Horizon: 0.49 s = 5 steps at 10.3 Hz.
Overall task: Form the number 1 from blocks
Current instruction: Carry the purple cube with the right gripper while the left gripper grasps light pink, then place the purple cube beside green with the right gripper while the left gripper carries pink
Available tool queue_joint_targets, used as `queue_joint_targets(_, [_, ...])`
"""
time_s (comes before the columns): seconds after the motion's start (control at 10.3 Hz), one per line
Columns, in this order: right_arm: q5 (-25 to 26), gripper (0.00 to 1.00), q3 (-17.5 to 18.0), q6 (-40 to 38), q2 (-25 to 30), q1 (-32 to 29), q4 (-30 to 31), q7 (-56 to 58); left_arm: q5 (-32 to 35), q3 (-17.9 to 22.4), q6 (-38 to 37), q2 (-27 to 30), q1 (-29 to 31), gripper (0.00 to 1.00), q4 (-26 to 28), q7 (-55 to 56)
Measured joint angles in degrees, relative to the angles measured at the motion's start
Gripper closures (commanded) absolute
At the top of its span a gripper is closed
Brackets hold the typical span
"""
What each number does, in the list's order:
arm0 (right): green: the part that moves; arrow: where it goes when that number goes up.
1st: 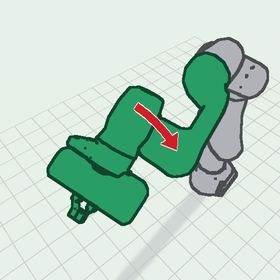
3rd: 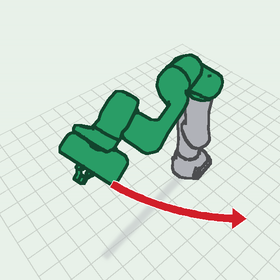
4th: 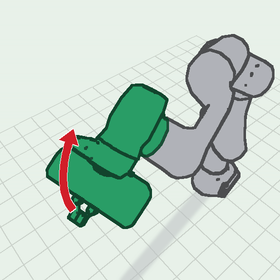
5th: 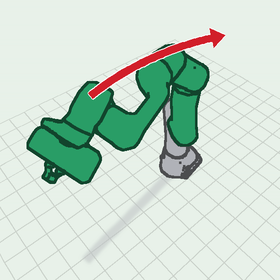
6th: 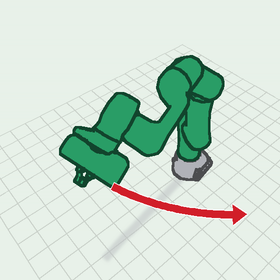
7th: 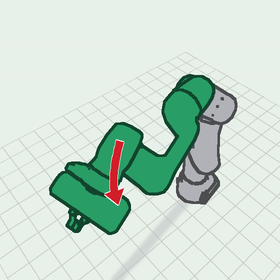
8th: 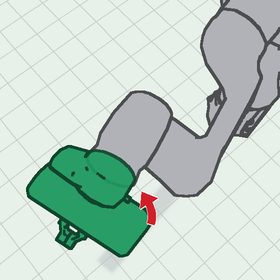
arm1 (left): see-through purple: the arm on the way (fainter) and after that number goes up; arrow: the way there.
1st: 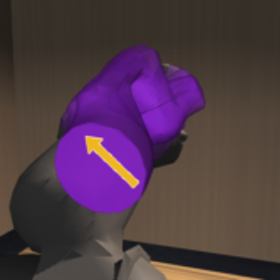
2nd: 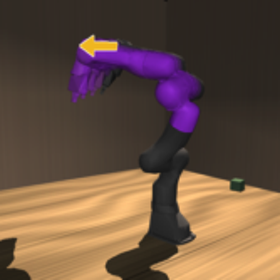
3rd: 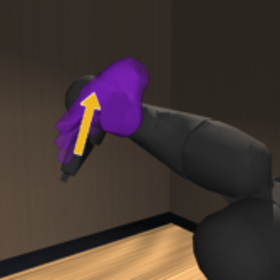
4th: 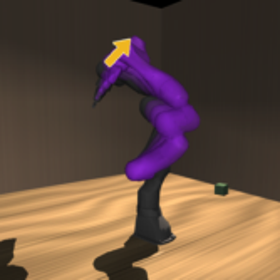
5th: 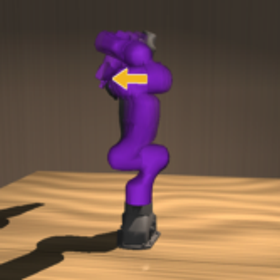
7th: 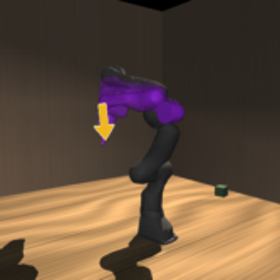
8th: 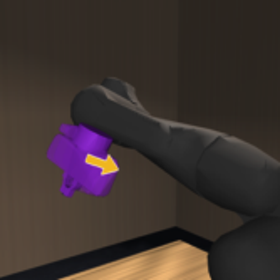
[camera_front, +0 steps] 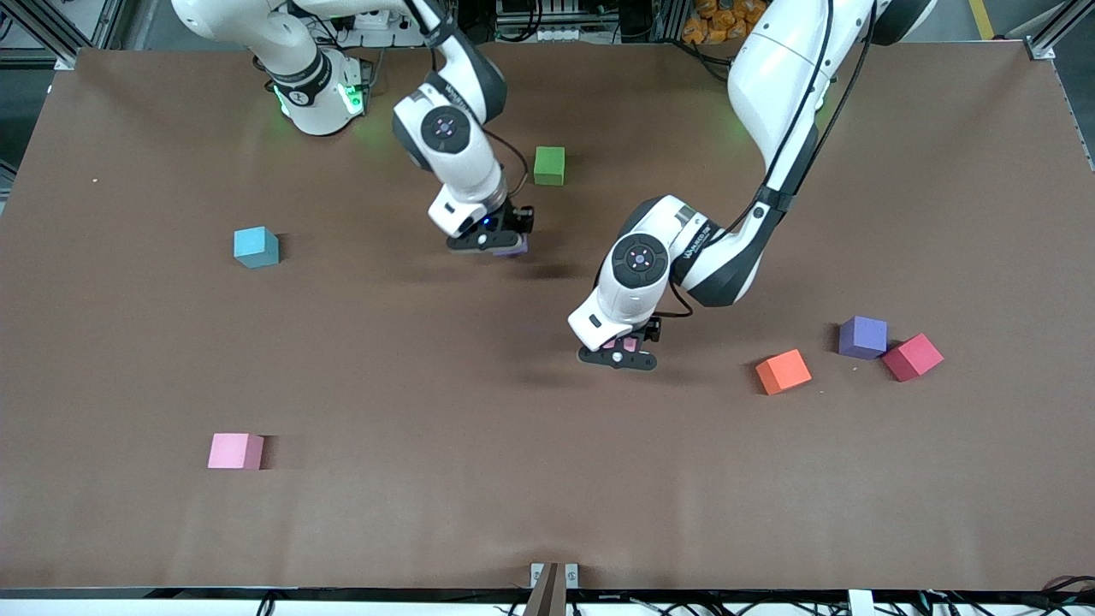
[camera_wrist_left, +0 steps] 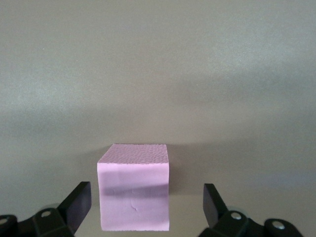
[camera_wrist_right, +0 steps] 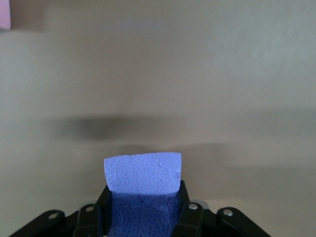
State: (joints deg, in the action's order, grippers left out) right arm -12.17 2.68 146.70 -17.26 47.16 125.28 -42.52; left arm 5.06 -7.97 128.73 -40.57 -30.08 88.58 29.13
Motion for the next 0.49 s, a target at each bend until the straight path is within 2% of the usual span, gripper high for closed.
queue_joint_targets(0.49, [0.0, 0.5, 2.7, 1.3, 0.3, 5.6, 1.2, -8.8, 0.0, 0.1, -0.1, -0.8, 0.1, 0.0, 0.7, -0.8])
